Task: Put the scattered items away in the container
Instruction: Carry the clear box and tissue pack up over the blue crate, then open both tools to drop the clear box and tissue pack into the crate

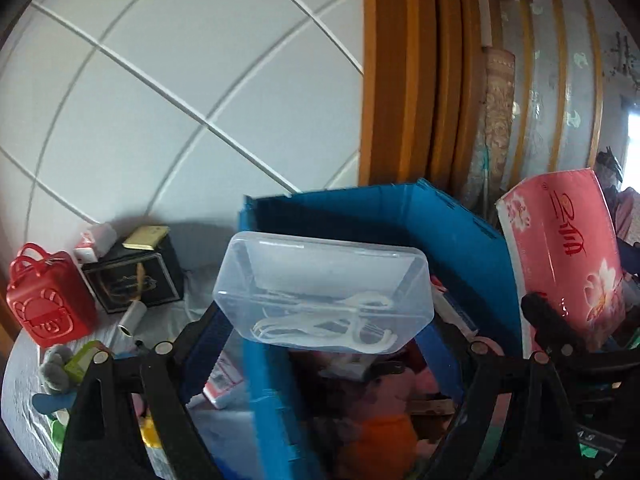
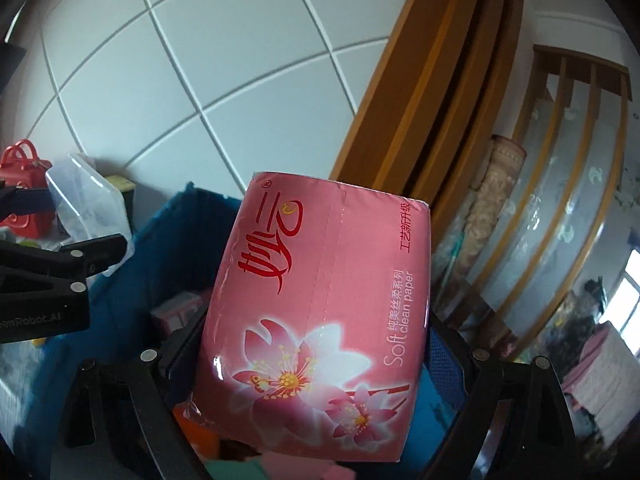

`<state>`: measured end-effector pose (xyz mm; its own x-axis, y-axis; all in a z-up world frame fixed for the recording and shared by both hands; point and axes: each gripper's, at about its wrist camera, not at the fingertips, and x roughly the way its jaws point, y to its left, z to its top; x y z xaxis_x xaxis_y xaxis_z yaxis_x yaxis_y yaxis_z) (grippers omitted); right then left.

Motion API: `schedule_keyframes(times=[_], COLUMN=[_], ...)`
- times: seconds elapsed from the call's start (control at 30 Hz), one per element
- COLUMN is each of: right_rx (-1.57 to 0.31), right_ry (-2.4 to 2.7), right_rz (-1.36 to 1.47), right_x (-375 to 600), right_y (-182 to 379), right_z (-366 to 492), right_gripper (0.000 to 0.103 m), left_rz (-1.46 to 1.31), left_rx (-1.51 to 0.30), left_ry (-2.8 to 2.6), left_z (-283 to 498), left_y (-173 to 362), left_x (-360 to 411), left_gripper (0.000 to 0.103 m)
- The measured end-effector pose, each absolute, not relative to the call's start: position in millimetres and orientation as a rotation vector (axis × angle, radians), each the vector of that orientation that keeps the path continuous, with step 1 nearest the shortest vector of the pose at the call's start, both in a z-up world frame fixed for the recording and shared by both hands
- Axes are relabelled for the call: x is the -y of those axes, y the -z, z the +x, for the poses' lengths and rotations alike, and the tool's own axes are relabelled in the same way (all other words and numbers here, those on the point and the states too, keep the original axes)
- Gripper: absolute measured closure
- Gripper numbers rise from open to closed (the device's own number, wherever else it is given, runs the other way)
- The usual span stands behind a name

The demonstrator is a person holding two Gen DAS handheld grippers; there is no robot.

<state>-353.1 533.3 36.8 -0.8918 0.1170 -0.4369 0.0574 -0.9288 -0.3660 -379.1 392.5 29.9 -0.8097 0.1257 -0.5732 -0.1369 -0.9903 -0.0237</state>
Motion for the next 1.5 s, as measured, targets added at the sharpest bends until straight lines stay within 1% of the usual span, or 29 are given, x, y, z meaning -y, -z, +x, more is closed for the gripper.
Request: schedule_keyframes(times=[0.07,0.17,0.27,0.37,0.47,0.53,0.6,0.87,1.1,1.37,1.5], right_rx=[0.589,0.588,0.600,0.647,0.657,0.667,0.664,0.636,0.637,0.646,0.646], right_ry=[-2.962,-2.945,-2.940,-2.933,-2.940,-2.948,-2.953,-3.013,-3.005,-2.965,-2.944], right_rz=[-0.799,-0.899,-0.987,-1.057,-1.132,-1.146,-1.194,-1.388,-1.596,-1.640,-1.668], right_x=[-556.6,-581.7,-594.7,-597.1,-596.6,-595.5,-594.5,-586.5,-584.2,-585.1,-588.0], right_y=[-25.5,-9.7,5.6,19.6,27.1,29.4,32.5,40.5,53.8,58.7,58.2], right_z=[-368.6,-388.0,-403.1,-413.2,-417.9,-418.6,-424.6,-446.6,-464.0,-466.4,-466.9], right_gripper=[0.009,0.009,0.009,0.009,0.009,0.009,0.009,0.009,0.008,0.007,0.005], left_rz=[-1.075,-1.326,-1.500,-1.612,-1.618,-1.612,-1.628,-1.718,-1.751,-1.740,-1.736], left_rx=[-0.076,-0.153,-0.203,-0.212,-0.236,-0.237,-0.211,-0.166,-0.227,-0.255,-0.254], left_ry=[-2.789,-2.691,-2.612,-2.534,-2.555,-2.556,-2.549,-2.562,-2.544,-2.528,-2.520], left_z=[-405.1,-433.9,-447.1,-449.3,-446.0,-444.7,-445.3,-451.2,-453.2,-453.3,-452.9], left_y=[-11.2,28.3,63.2,84.1,86.7,86.5,86.3,94.8,99.1,100.2,99.9], left_x=[-429.3,-462.8,-476.0,-479.1,-480.2,-480.5,-477.5,-464.7,-467.1,-470.5,-471.4], left_gripper=[0.014,0.014,0.014,0.014,0.013,0.006,0.001,0.001,0.001,0.001,0.001])
